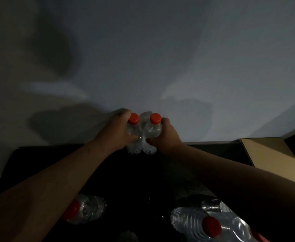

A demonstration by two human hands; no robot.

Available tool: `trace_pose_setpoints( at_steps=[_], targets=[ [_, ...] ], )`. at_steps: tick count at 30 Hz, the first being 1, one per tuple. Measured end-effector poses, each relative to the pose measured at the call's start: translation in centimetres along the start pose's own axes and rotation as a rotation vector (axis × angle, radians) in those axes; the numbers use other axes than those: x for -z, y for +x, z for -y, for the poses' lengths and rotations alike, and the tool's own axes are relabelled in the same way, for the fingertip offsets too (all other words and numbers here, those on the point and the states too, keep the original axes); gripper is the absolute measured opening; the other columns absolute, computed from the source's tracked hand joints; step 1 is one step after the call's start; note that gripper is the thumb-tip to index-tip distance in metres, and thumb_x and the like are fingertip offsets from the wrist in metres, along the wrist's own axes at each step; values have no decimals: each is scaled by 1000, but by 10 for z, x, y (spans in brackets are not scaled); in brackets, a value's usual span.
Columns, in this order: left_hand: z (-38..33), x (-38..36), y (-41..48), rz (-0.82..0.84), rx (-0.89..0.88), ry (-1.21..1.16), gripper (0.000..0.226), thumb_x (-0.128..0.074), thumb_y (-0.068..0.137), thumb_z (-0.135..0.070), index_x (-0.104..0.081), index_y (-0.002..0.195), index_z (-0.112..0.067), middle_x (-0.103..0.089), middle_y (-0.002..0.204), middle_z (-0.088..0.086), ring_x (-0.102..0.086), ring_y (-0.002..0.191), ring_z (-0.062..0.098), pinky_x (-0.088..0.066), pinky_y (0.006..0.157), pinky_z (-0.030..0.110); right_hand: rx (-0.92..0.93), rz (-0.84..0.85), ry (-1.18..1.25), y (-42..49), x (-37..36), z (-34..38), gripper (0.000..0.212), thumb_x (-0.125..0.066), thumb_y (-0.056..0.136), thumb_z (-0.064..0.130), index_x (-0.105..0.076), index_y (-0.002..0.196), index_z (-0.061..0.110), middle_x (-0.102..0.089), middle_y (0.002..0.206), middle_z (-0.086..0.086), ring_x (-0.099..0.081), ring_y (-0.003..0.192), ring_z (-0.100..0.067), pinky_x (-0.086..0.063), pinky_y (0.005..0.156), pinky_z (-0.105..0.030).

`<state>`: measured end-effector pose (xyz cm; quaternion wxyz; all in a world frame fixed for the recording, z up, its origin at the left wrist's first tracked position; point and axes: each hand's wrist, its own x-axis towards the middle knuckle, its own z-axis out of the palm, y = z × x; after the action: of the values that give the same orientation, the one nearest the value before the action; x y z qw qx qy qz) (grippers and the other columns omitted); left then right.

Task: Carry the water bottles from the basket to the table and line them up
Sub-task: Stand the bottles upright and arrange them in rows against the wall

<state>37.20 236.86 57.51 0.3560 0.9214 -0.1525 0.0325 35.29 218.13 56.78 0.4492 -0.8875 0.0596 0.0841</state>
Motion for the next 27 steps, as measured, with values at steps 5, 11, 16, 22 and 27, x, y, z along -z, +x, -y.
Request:
trace_pose_setpoints(
  at_steps=[5, 11, 16, 22, 27],
  targets=[
    [-1, -4, 0, -8, 47, 5, 52, -85, 57, -18, -53, 98, -14, -59, 100, 4, -58, 92, 23, -47, 76, 31, 5, -16, -5, 2, -4, -5, 72, -82, 71, 13, -40, 130, 12, -54, 111, 1, -53, 95, -12, -44, 75, -20],
    [-2, -5, -4, -110, 62, -58, 43, -84, 55, -9, -58, 88, -14, -56, 95, 0, -53, 86, 15, -37, 68, 19, -21, -20, -12, 1, -6, -6, 73, -81, 70, 18, -38, 130, 14, -56, 123, -8, -57, 105, -21, -49, 84, -31],
    [-1, -8, -6, -92, 82, -125, 48, -81, 58, -7, -53, 91, -26, -56, 102, 2, -55, 88, 14, -39, 71, 17, -76, 11, 18, 1, -11, -8, 80, -83, 67, 20, -34, 131, 23, -51, 126, -6, -55, 112, -23, -52, 94, -40],
    [2, -5, -3, -1, 117, -87, 51, -83, 58, -14, -51, 97, -26, -52, 109, 4, -54, 95, 18, -41, 79, 26, -115, 45, 40, -2, -5, 0, 82, -82, 71, 18, -32, 135, 17, -52, 131, -9, -56, 114, -24, -49, 90, -34],
    [4, 5, 0, 138, 177, -69, 57, -87, 55, -29, -56, 104, -26, -60, 109, 0, -61, 97, 18, -48, 81, 29, -130, 68, -25, -24, 20, 15, 77, -74, 83, 20, -28, 143, 12, -50, 140, -12, -53, 121, -28, -42, 88, -30]
  ],
)
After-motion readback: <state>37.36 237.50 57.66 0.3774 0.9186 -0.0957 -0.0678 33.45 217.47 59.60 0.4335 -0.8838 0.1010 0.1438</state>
